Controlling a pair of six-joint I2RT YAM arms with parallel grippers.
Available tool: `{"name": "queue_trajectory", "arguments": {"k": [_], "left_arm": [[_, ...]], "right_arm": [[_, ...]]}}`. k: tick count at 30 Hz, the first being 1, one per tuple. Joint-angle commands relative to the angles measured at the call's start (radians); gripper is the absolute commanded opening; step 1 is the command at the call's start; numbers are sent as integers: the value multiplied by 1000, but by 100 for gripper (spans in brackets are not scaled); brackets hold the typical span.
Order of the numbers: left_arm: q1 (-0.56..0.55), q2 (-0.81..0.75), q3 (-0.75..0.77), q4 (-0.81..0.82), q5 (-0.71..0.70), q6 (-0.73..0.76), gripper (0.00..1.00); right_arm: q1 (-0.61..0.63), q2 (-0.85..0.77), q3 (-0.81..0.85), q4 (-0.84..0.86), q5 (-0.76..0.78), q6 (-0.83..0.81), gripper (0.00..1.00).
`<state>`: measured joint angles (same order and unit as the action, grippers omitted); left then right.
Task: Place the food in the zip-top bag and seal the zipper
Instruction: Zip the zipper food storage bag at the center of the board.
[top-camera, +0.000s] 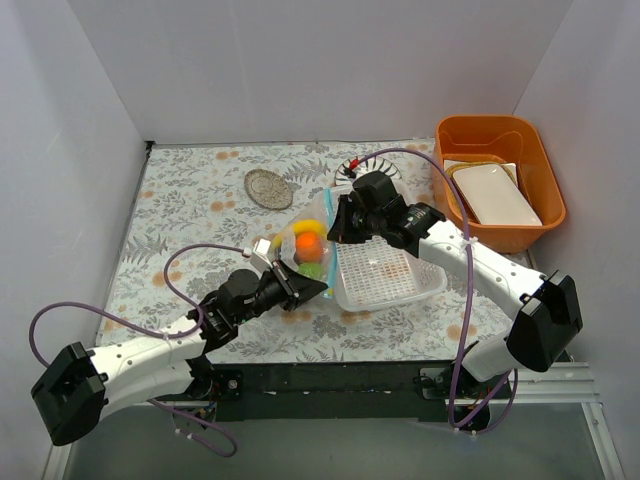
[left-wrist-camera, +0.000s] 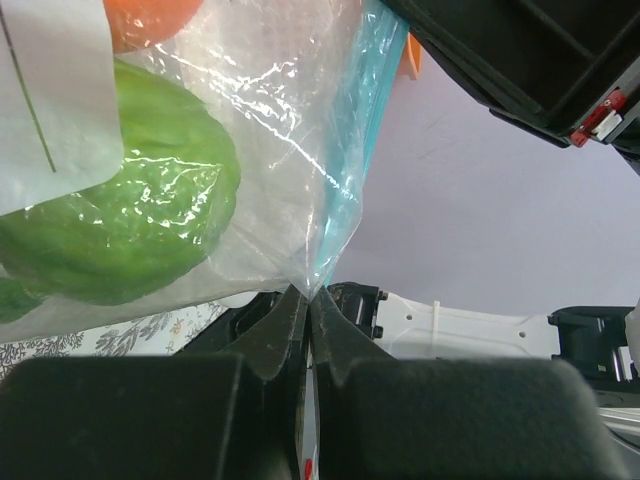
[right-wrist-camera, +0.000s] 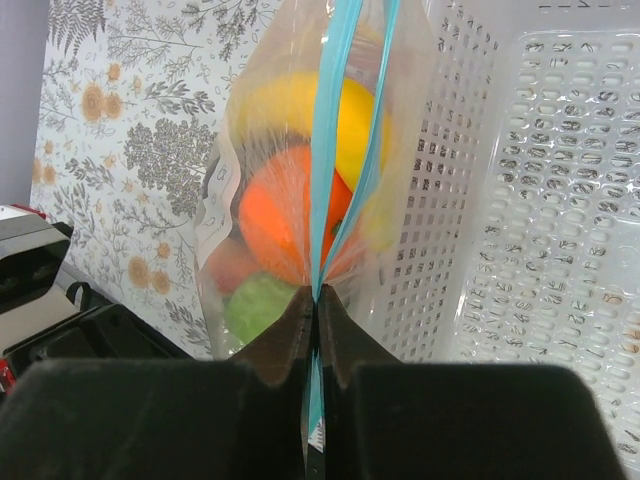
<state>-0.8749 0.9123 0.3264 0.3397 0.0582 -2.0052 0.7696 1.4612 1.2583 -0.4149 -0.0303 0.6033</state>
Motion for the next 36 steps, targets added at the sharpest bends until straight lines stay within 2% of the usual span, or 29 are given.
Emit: {"name": "queue_trajectory", "arguments": {"k": [1,5,7,10,14,15,19,22,36], "left_arm": [[-6,-41,13,-33,-46,-201,0],[-4,-58,22,-73,-46,-184,0],[-4,-72,36,-102,-79,-167,0],[-4,-85,43,-126,-92,-155,0],[-4,-90,54,-143,-90,-141,0],[-4,-90,54,-143,-90,-138,0],[-4,-87,59,-145,-89,-135,0],[-6,-87,60,-146,-89,-132,0],[-6,-90,48,-139,-86,-138,0]], "right_arm": [[-3,-27,13,-5,-5,-8,14],[-3,-111,-8,-18,9,-19,46],[-3,-172,-17,-50,56,-16,54],[-4,-249,-46,-50,64,-5,59],[-4,-314,-108,-38,-12,15,61],[-4,-326,-149,-27,-82,27,61],[31,-377,-301,50,-172,99,49],[52,-418,-391,129,-218,140,47],[125,-366,-436,280,-272,204,46]]}}
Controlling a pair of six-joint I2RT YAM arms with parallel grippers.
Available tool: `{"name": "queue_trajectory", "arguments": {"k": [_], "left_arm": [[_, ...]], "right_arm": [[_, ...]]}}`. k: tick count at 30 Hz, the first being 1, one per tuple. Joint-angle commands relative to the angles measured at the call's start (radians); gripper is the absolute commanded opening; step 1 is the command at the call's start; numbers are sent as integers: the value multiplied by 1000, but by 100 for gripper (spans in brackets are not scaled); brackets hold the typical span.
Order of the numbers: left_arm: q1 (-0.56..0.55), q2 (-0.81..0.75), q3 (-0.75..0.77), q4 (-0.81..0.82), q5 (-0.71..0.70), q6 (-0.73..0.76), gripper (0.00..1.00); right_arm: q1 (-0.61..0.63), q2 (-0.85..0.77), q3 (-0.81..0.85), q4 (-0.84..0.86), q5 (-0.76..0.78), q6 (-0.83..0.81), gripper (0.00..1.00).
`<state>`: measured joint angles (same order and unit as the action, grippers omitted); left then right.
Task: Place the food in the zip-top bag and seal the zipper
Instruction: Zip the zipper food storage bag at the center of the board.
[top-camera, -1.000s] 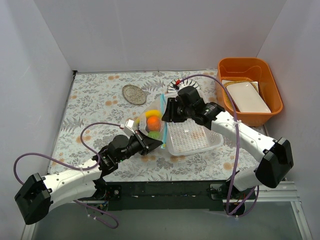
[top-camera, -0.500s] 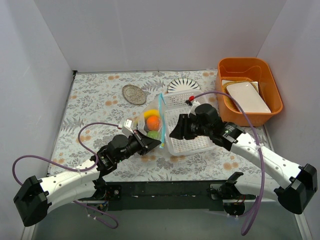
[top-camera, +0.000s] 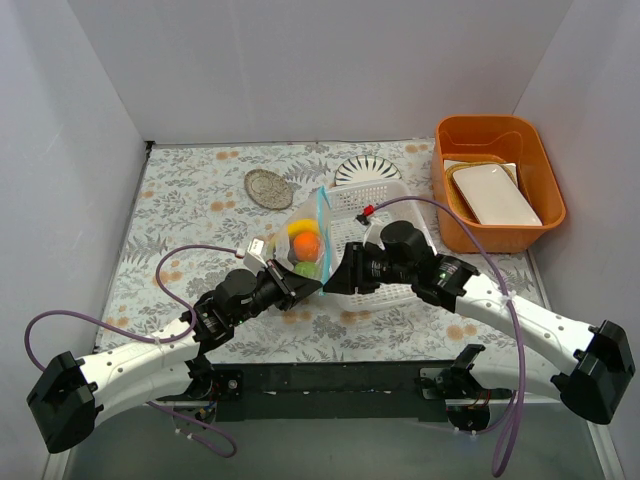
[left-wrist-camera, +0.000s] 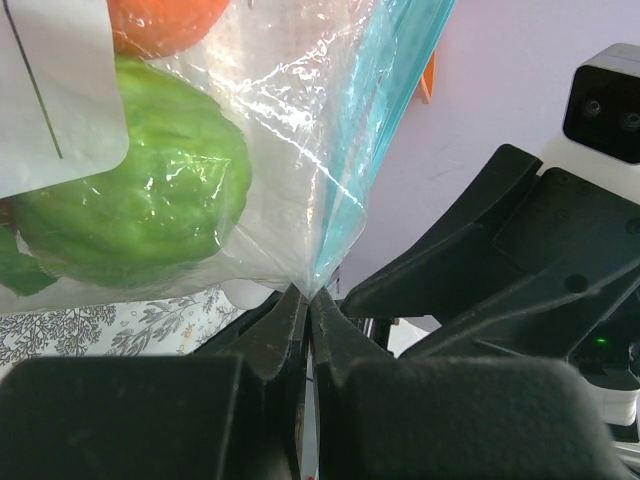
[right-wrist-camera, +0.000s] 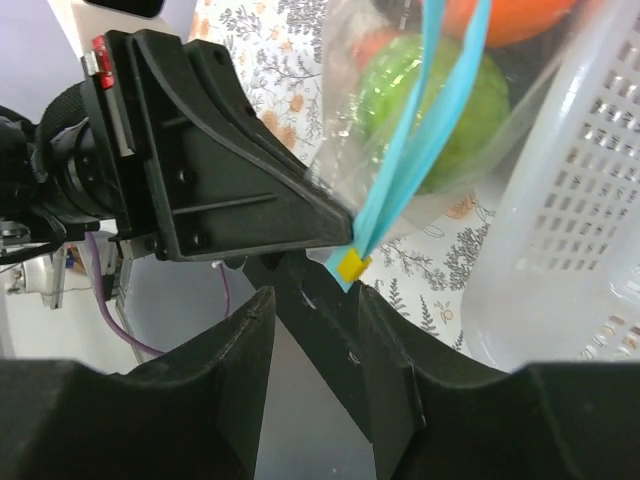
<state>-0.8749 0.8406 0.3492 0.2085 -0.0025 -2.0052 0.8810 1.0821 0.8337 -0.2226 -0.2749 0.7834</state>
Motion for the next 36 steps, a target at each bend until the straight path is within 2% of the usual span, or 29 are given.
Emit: {"name": "queue_trajectory", "arguments": {"k": [1,14,24,36], "left_arm": [[-4,-18,25,-4,-25,-139,0],[-4,-25,24,2,-17,-148,0],[-4,-21,10,23,-10,-170,0],[-4,-20,8,14,-7,-171,0]], "right_arm": [[15,13,-13,89,-27,25,46],[15,59,-35,143,-30,28,43],[15,84,-35,170,-43,24,30],[12,56,-28,187,-24,4,32]]}}
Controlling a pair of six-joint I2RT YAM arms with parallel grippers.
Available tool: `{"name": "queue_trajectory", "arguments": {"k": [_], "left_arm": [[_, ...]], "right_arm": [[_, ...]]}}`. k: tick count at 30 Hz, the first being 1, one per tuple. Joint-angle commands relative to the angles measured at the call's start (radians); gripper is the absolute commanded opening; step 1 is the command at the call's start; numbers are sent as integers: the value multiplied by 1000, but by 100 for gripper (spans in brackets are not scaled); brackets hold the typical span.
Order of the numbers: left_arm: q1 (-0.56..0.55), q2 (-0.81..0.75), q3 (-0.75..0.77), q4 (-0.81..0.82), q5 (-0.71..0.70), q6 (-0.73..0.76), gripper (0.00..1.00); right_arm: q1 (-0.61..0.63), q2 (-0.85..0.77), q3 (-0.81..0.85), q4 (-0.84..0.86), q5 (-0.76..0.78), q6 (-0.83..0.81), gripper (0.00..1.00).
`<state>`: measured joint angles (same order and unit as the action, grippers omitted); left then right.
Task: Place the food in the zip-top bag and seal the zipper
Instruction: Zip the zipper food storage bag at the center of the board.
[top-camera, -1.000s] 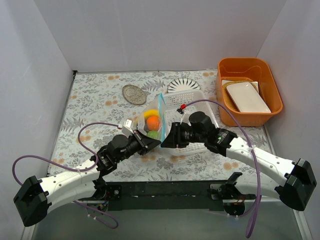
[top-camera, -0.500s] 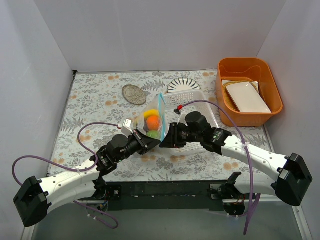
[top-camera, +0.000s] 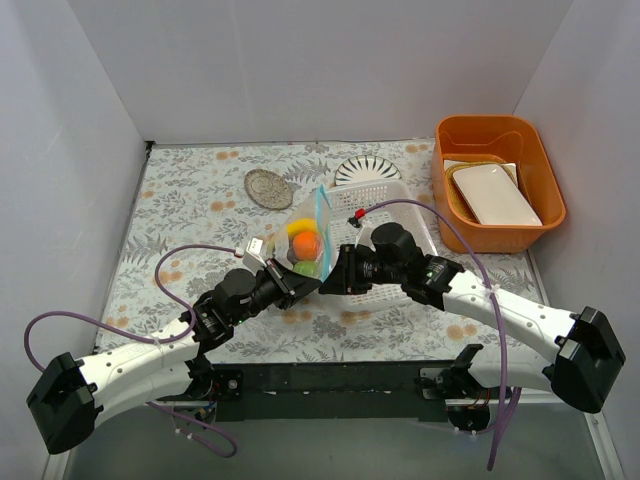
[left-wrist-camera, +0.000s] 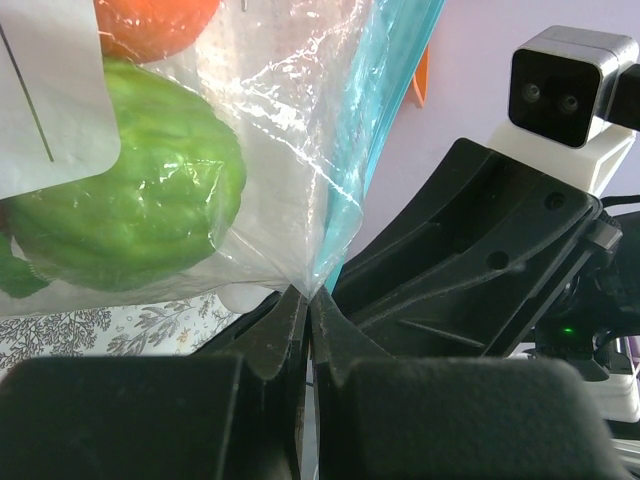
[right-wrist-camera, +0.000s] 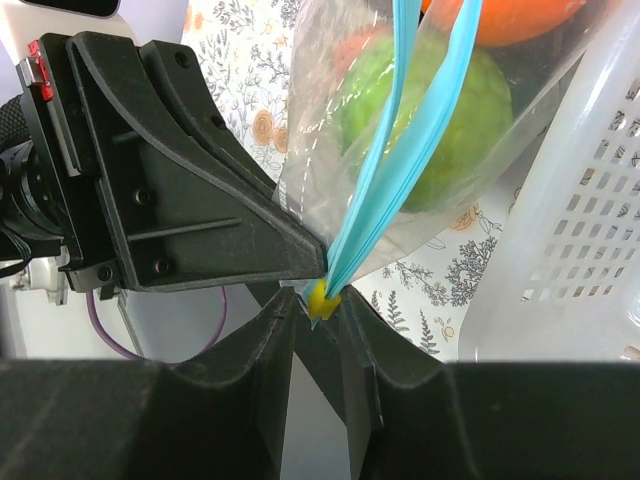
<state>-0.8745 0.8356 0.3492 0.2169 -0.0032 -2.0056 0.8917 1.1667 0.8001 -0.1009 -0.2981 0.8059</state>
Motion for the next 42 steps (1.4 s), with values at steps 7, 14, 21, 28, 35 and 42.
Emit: {"name": "queue_trajectory", "arguments": {"k": [7,14,21,28,35,42], "left_arm": [[-6,-18,7,1,-9,-176,0],[-6,-12,7,9,-6,-174,0],[-6,-18,7,3,-9,-176,0],[-4,-24,4,1,-14,-177,0],[-4,-10,7,12,-12,-179,0],[-4,-21,8,1,-24,-180,0]], "right_arm": [[0,-47,-1,81,2,-24,29],[1,-24,13,75,-22,-31,24],[0,-33,10,63,17,-28,52],[-7,-32,17,44,34,-42,38],[-7,-9,11,76,-32,-40,29],[-7,13,10,75,-68,-39,36]]}}
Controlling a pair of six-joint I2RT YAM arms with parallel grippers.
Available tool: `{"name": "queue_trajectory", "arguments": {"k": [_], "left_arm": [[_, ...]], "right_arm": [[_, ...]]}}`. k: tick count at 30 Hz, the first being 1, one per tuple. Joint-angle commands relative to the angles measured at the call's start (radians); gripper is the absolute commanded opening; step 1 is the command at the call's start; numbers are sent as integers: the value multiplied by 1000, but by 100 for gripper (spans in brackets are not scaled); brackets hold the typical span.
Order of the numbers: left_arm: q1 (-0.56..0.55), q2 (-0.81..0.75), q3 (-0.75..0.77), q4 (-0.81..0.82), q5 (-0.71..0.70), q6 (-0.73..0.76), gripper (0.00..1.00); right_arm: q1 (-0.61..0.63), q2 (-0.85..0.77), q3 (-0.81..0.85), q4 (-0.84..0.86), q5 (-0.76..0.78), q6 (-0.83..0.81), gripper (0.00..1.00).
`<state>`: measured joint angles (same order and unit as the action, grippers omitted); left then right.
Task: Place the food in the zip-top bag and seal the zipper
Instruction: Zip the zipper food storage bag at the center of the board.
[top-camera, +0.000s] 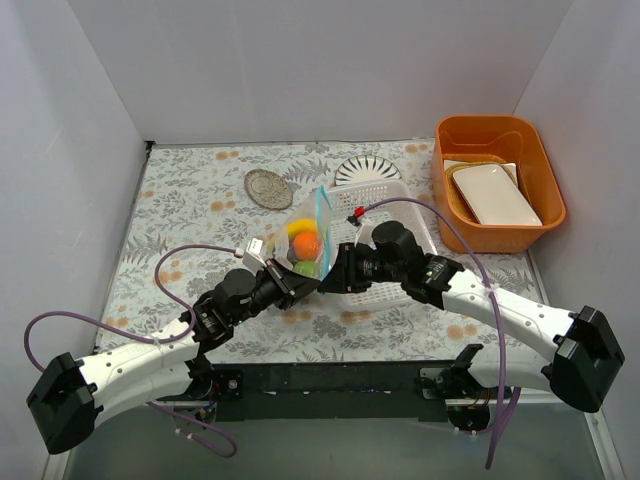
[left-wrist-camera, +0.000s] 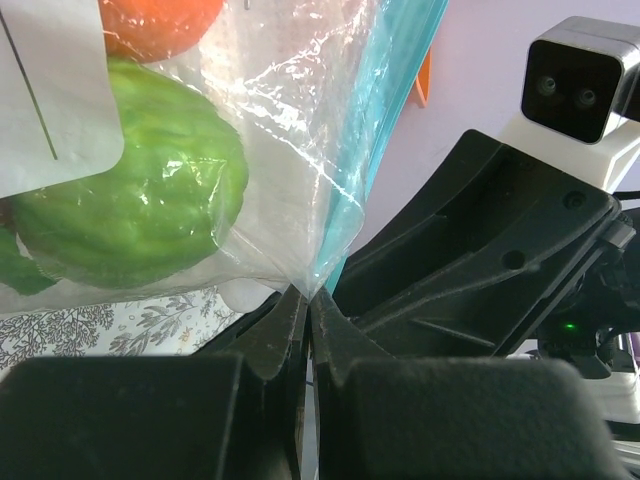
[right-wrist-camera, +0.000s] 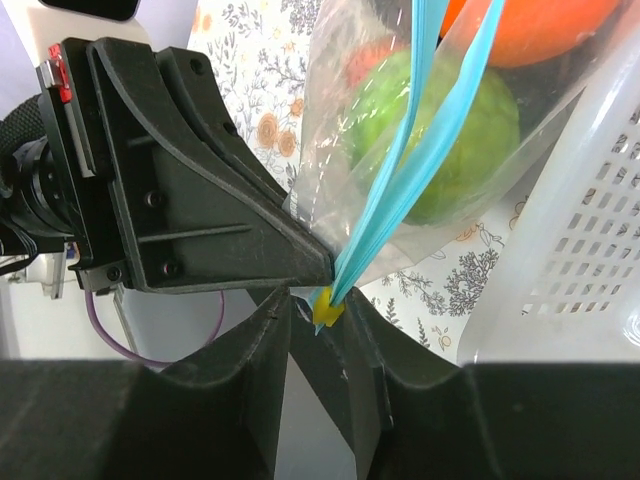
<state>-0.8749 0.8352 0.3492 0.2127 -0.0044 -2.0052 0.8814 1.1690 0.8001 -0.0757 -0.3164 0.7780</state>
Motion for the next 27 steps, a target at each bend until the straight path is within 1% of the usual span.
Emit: {"name": "queue_trajectory", "arguments": {"k": [1,7,12,13,14,16,17,21,27], "left_arm": [[-6,-21,8,4,-23,-179,0],[-6,-24,5,-1,-23,-179,0],[-4,-24,1,2,-20,-182,0],[-4,-24,2,2,-19,-181,0],[-4,-22,4,1,-19,-182,0],[-4,-24,5,-4,-16,-179,0],[-6,-22,5,-10,-14,-178,0],[-4,-30,7,-30,3,-175,0],[-4,-45,-6,-52,43,-178,0]], "right_arm": [[4,9,10,48,-49,-10,34],[4,-6,10,42,-33,-11,24],[4,-17,13,27,-20,-13,23],[2,-20,13,24,-15,-11,20],[5,-23,13,21,-12,-11,14],[4,-31,11,20,3,-9,12],[4,-32,11,16,11,-8,8],[2,-46,7,7,63,-2,5],[-5,-54,11,19,92,-3,5]]}}
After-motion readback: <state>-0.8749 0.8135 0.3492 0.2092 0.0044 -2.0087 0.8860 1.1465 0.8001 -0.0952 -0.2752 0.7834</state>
